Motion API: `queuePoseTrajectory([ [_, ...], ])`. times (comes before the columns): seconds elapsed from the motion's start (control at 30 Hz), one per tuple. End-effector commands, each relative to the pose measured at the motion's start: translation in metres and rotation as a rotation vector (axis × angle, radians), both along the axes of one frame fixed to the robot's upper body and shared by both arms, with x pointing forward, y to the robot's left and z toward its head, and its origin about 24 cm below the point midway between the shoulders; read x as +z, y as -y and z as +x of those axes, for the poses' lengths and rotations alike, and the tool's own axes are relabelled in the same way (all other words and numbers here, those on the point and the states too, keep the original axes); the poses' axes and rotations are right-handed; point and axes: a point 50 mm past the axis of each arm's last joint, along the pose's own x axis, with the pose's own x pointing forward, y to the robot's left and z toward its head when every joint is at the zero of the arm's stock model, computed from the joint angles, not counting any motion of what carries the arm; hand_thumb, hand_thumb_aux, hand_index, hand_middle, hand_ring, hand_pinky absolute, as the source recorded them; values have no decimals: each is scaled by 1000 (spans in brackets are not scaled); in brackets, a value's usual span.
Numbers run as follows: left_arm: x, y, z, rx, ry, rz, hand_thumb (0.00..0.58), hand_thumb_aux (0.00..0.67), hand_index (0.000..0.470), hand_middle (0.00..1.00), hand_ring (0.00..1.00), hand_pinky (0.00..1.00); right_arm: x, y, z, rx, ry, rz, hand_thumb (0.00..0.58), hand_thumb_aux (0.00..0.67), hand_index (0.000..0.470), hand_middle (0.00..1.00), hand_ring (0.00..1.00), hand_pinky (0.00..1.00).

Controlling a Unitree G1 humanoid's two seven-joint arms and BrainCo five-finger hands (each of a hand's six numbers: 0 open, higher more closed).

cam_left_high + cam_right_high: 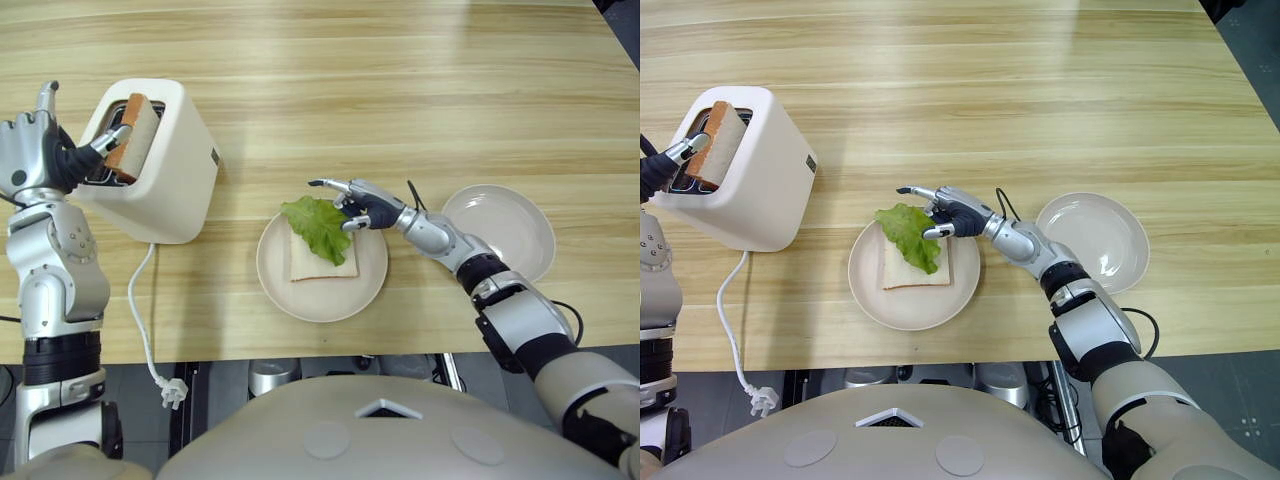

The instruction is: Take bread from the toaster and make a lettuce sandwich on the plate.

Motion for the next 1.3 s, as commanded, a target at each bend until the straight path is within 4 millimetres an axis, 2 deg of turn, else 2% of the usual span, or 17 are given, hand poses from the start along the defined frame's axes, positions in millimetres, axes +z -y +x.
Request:
queuePoseTrajectory([
  [0.03, -3, 6, 4, -23, -28, 5, 0, 0, 0, 1000, 1000, 1000, -1, 3, 0, -18, 4, -6, 0, 0, 0, 839, 839, 839],
  [0.1, -4, 6, 4, -25, -34, 3, 0, 0, 0, 1000, 1000, 1000, 1, 5, 2, -31, 17, -9, 0, 0, 0, 773, 773, 773],
  [0.13, -5, 6, 4, -25, -35, 3, 0, 0, 0, 1000, 1000, 1000, 1, 6, 3, -38, 24, -10, 0, 0, 0, 702, 702, 702],
  [0.2, -5, 6, 4, -25, -35, 1, 0, 0, 0, 1000, 1000, 1000, 2, 8, 4, -50, 31, -12, 0, 0, 0, 482, 482, 482],
  [0.23, -5, 7, 4, -26, -35, 0, 0, 0, 0, 1000, 1000, 1000, 2, 9, 4, -54, 51, -26, 0, 0, 0, 306, 306, 306],
  [0.27, -5, 7, 4, -29, -35, -2, 0, 0, 0, 1000, 1000, 1000, 3, 11, 4, -60, 75, -42, 0, 0, 0, 0, 0, 0],
  [0.5, -5, 7, 2, -30, -32, -5, 0, 0, 0, 1000, 1000, 1000, 30, 36, 17, -182, 402, -136, 0, 0, 0, 0, 0, 0],
  [0.63, -7, 9, 2, -39, -35, -14, 0, 0, 0, 1000, 1000, 1000, 41, 39, 13, -198, 549, -164, 0, 0, 0, 0, 0, 0],
  [0.77, -7, 11, 2, -47, -33, -20, 0, 0, 0, 1000, 1000, 1000, 33, 26, -7, -138, 619, -211, 0, 0, 0, 0, 0, 0],
  [0.9, -7, 10, 2, -47, -33, -20, 0, 0, 0, 1000, 1000, 1000, 14, 8, -35, -65, 689, -266, 0, 0, 0, 0, 0, 0],
  [1.0, -7, 10, 2, -47, -31, -21, 0, 0, 0, 1000, 1000, 1000, 5, 4, -42, -58, 723, -300, 0, 0, 0, 0, 0, 0],
  [1.03, -7, 11, 2, -47, -30, -21, 0, 0, 0, 969, 969, 969, 2, 4, -42, -64, 725, -320, 0, 0, 0, 0, 0, 0],
  [1.07, -8, 11, 2, -49, -30, -22, 0, 0, 0, 776, 776, 776, -4, 5, -42, -72, 719, -351, 0, 0, 0, 0, 0, 0],
  [1.13, -9, 11, 2, -50, -30, -24, 0, 0, 0, 490, 490, 490, -11, 6, -40, -90, 713, -386, 0, 0, 0, 0, 0, 0],
  [1.17, -10, 11, 2, -51, -31, -24, 0, 0, 0, 141, 141, 141, -14, 6, -39, -102, 712, -399, 0, 0, 0, 0, 0, 0],
  [1.2, -10, 11, 3, -52, -32, -24, 0, 0, 0, 8, 8, 8, -15, 7, -38, -110, 714, -409, 0, 0, 0, 0, 0, 0],
  [1.3, -12, 12, 3, -53, -36, -21, 0, 0, 0, 0, 0, 0, -20, 8, -35, -131, 707, -438, 0, 0, 0, 0, 0, 0],
])
